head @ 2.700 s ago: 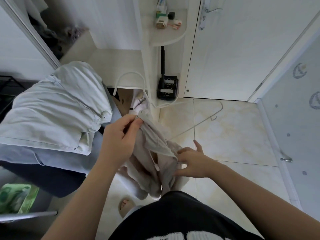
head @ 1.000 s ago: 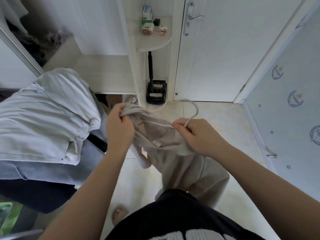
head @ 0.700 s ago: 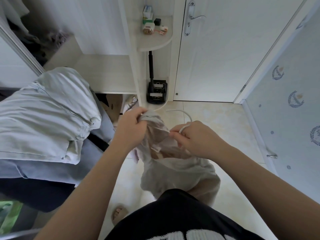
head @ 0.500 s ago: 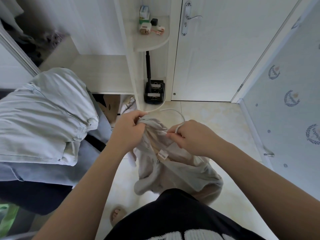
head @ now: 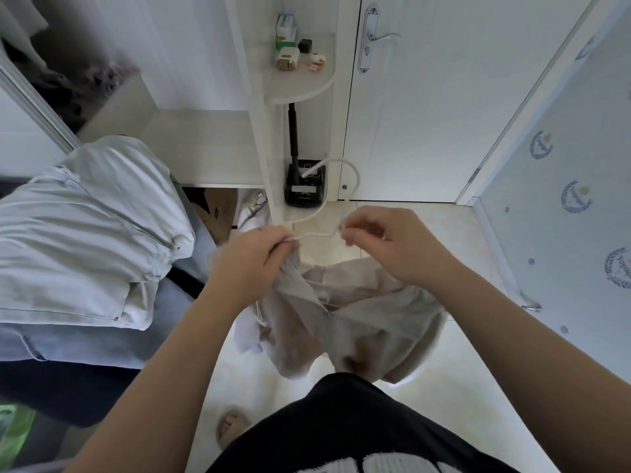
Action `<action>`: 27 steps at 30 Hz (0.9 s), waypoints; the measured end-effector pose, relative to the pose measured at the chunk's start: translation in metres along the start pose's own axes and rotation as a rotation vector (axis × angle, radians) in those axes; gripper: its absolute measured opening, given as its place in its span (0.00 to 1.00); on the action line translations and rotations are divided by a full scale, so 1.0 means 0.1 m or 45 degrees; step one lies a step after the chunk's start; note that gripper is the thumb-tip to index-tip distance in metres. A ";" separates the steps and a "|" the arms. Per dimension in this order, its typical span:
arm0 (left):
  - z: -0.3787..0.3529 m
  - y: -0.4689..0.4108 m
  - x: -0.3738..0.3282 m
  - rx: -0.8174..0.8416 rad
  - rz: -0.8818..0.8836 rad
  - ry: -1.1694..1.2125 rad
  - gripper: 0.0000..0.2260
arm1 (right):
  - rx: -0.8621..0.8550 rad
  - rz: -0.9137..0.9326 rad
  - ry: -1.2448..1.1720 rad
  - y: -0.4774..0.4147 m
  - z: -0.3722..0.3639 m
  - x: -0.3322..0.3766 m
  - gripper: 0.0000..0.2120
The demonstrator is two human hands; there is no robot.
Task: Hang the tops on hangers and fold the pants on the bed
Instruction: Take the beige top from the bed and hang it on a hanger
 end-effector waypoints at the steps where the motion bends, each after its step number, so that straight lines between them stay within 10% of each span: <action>1: 0.03 0.00 0.03 -0.072 -0.001 0.000 0.08 | -0.114 -0.012 0.025 0.05 0.06 -0.12 0.03; 6: 0.18 0.04 0.16 -0.336 0.100 0.029 0.09 | -0.750 -0.460 0.224 0.49 0.10 -0.75 0.22; 10: 0.18 0.03 0.10 -0.347 0.082 0.095 0.08 | -0.497 -0.935 -0.628 0.40 -0.10 -0.88 0.29; 14: 0.16 0.03 0.07 -0.280 0.098 0.123 0.14 | -0.469 -0.935 -0.991 0.11 -0.14 -0.94 0.21; 27: 0.19 0.19 0.11 -0.312 0.151 -0.007 0.10 | -0.230 -1.133 -0.528 -0.02 -0.21 -1.01 0.17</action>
Point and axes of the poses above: each hand's wrist, its own y-axis away from the middle knuckle, its own z-axis out of the back of the hand, x = y × z, the point moved 1 cm from there along -y, towards the middle knuckle, and after that the axes turned 4 degrees about -x, right-handed, at the moved point
